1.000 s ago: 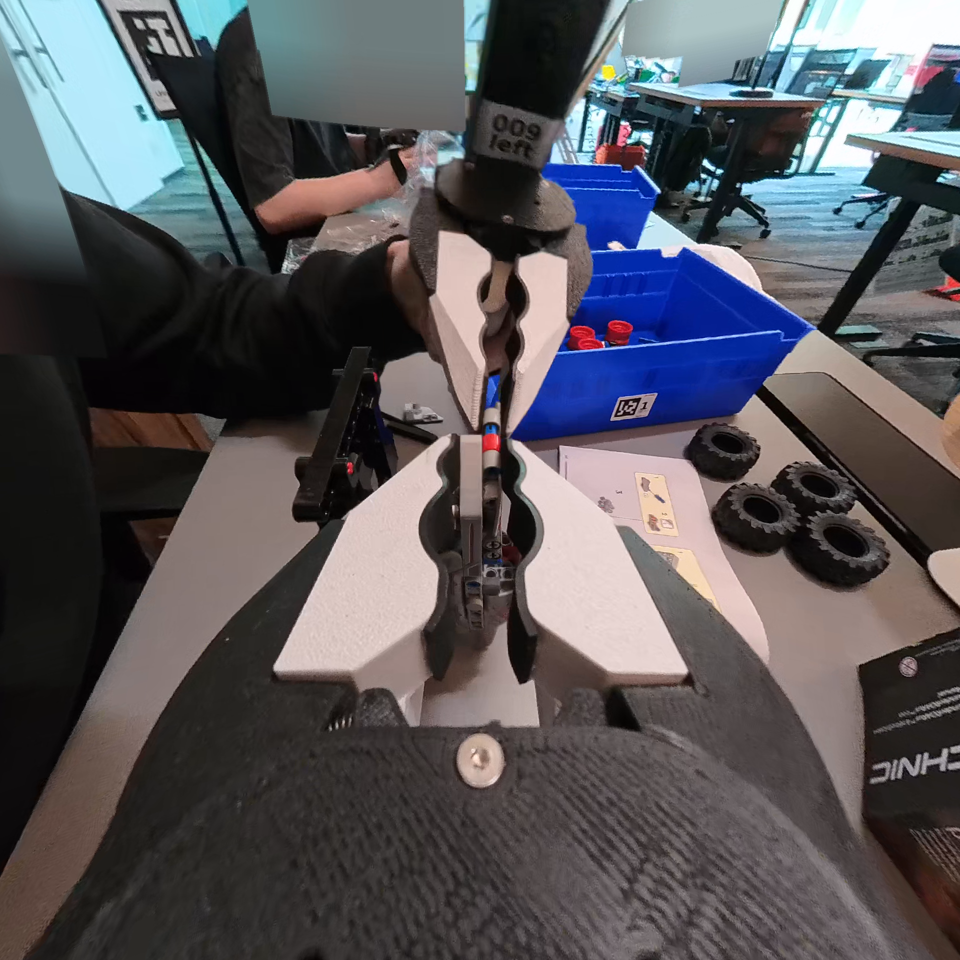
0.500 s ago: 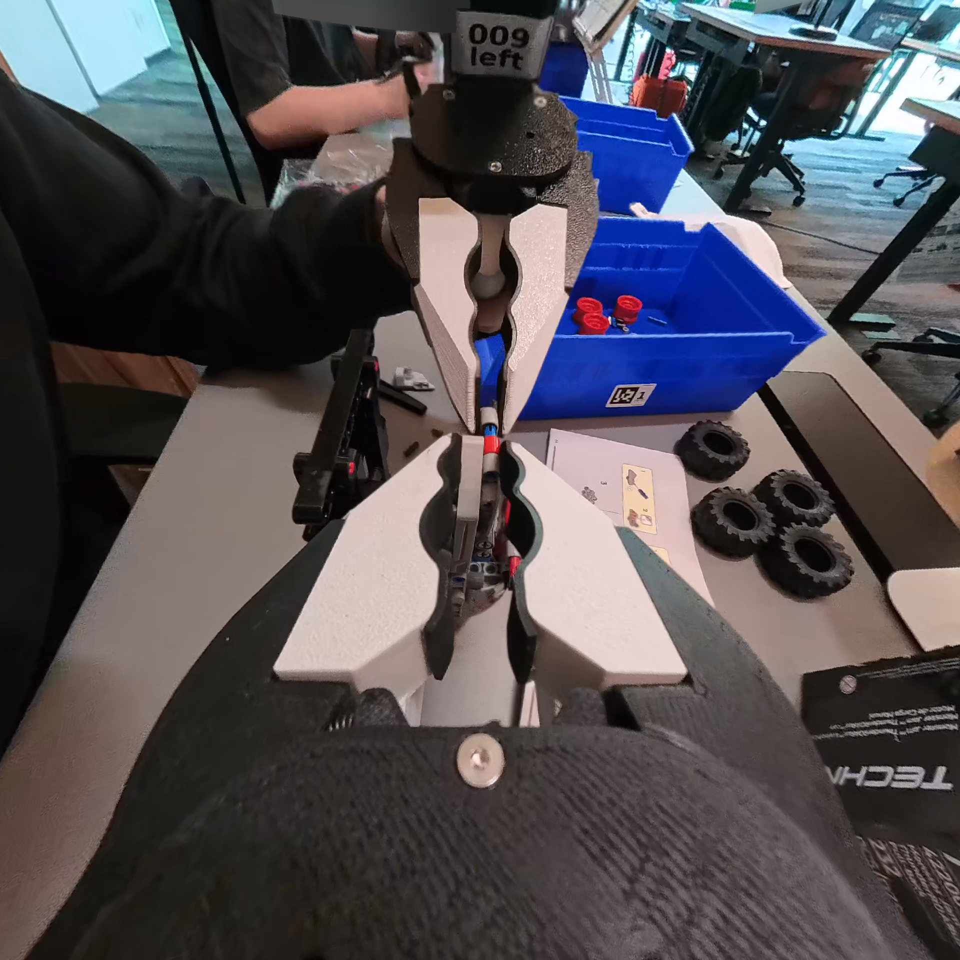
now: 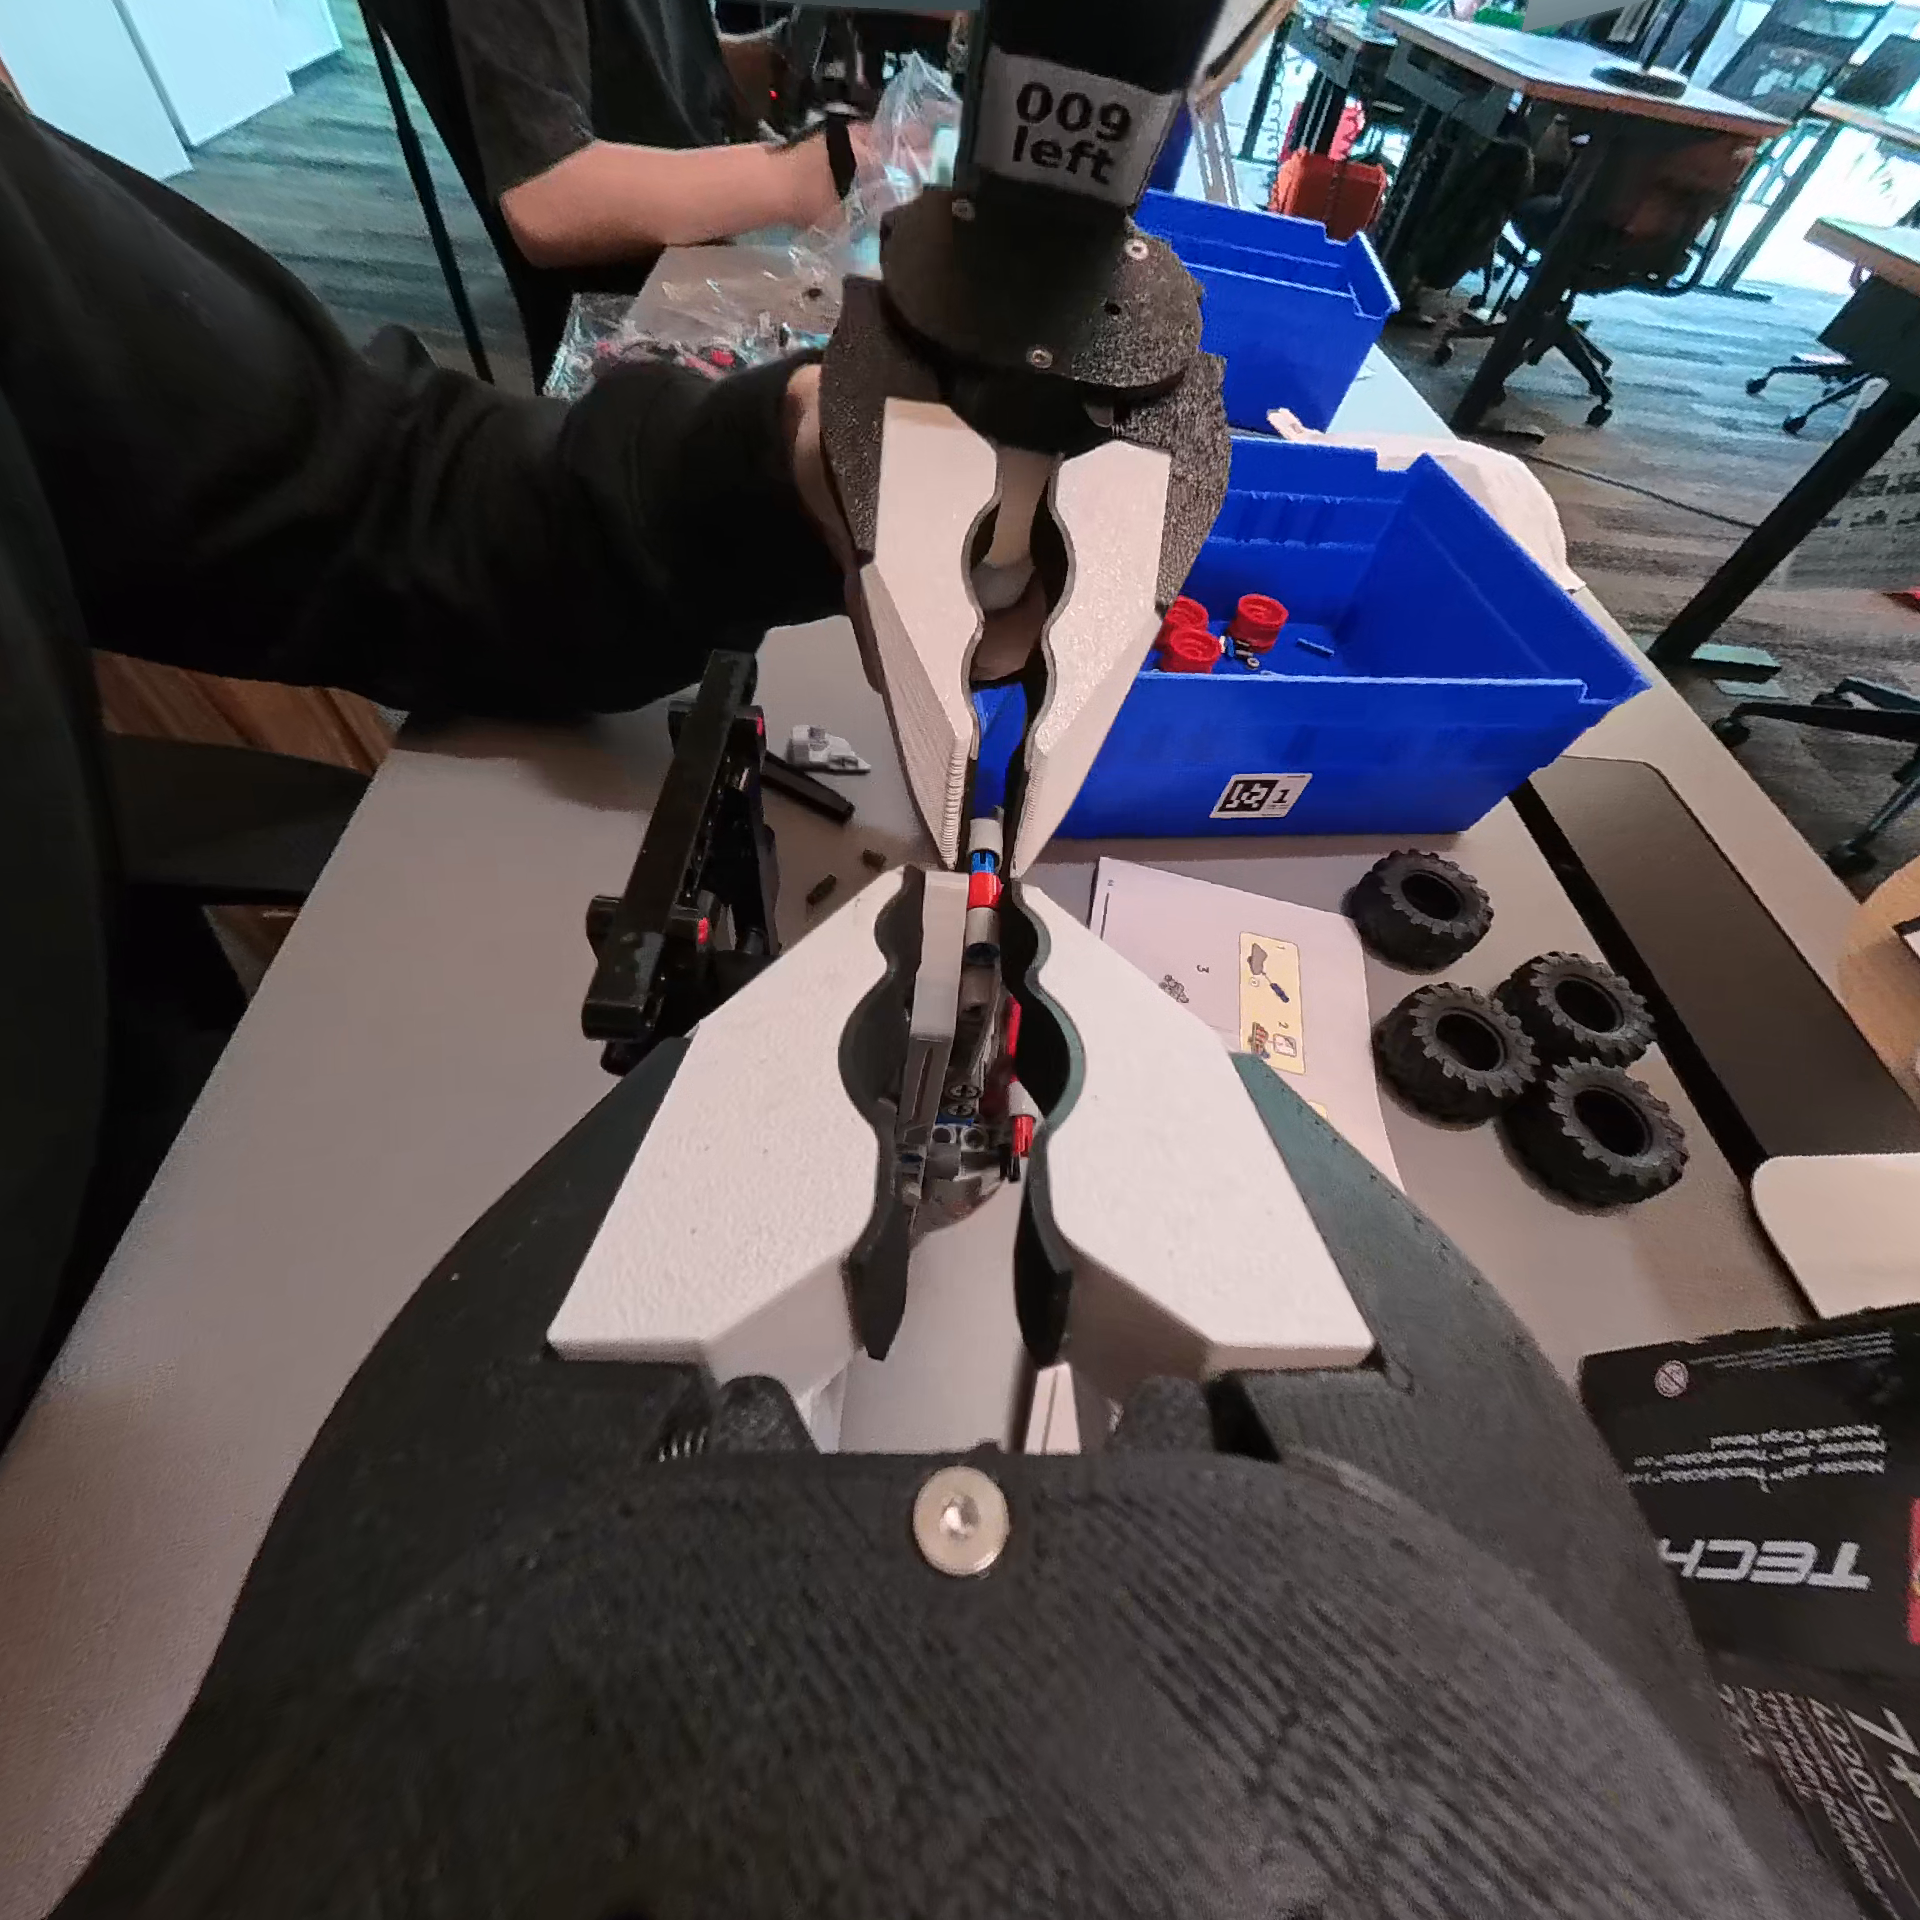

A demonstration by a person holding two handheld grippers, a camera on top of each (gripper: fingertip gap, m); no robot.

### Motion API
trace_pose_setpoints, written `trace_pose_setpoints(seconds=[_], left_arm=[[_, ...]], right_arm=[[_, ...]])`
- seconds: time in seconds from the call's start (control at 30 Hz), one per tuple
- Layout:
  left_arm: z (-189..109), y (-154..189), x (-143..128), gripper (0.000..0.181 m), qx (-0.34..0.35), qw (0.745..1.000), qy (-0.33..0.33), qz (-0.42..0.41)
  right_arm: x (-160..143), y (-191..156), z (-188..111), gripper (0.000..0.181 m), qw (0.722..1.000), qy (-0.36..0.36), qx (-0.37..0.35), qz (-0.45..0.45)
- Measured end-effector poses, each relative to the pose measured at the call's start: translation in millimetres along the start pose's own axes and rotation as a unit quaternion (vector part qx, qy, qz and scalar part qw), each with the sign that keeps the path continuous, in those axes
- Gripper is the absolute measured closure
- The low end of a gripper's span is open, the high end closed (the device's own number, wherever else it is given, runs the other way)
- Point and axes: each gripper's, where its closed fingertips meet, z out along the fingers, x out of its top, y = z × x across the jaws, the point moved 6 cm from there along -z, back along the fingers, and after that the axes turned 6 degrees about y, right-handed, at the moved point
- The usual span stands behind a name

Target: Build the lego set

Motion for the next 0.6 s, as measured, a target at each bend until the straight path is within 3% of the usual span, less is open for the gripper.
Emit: trace_pose_setpoints(seconds=[0.17,0.6], left_arm=[[0.8,3.7,1.6,0.177,0.027,0.997,0.001,0.069],[-3.1,2.1,0.9,0.17,0.021,0.999,0.017,0.036]], right_arm=[[1.0,-0.5,-1.5,0.168,1.0,-0.007,-0.008,-0.01],[1.8,-3.3,-0.9,0.167,1.0,-0.007,-0.001,-0.012]])
